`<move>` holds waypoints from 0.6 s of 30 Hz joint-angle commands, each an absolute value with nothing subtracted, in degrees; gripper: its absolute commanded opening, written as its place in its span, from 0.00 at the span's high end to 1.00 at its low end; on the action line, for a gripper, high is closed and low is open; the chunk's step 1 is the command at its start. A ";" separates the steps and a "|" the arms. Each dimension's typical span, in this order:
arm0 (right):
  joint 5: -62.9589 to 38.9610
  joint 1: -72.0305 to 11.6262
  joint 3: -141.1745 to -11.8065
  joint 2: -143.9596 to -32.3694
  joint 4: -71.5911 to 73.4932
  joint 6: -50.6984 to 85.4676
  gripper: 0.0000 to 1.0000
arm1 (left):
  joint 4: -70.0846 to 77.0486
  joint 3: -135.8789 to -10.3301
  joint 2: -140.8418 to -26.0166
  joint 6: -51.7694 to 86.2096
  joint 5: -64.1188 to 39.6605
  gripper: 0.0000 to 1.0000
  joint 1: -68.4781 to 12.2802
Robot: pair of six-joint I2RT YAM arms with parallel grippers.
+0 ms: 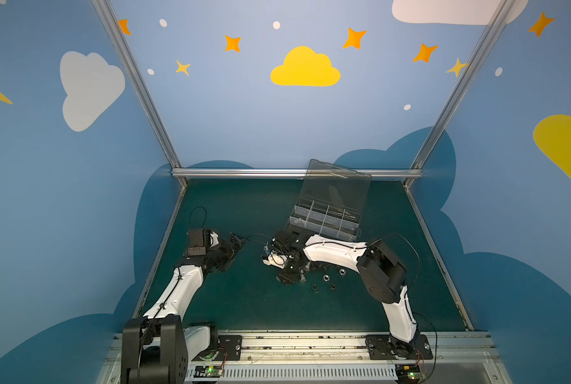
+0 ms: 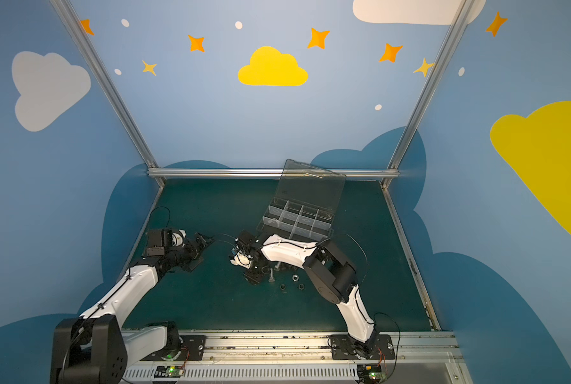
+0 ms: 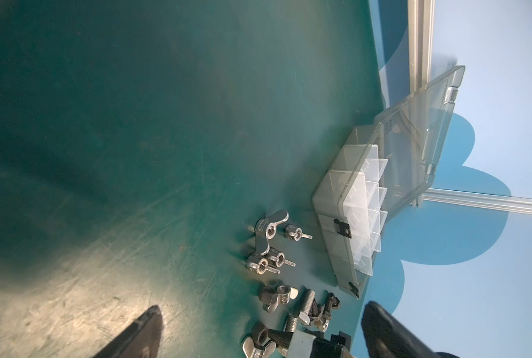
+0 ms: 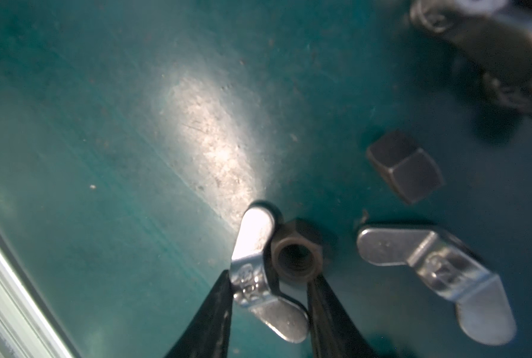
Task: Sort the screws and nuts into containers
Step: Pick up the nut from the center of the table.
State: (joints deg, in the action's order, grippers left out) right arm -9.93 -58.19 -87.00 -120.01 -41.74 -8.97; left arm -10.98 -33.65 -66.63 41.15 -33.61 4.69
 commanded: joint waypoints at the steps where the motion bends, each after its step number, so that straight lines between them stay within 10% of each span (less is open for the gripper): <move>1: -9.13 -58.80 -85.35 -124.30 -42.99 -7.71 0.62 | -11.16 -33.13 -65.61 40.54 -33.61 0.00 5.01; 18: -10.06 -57.64 -82.64 -120.25 -42.67 -8.13 0.86 | -10.99 -33.49 -65.59 40.62 -33.84 0.00 5.19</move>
State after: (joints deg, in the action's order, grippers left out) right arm -9.10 -57.74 -85.36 -118.98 -39.99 -7.92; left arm -10.96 -33.39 -66.52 41.15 -33.61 4.89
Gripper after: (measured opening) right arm 0.156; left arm 0.996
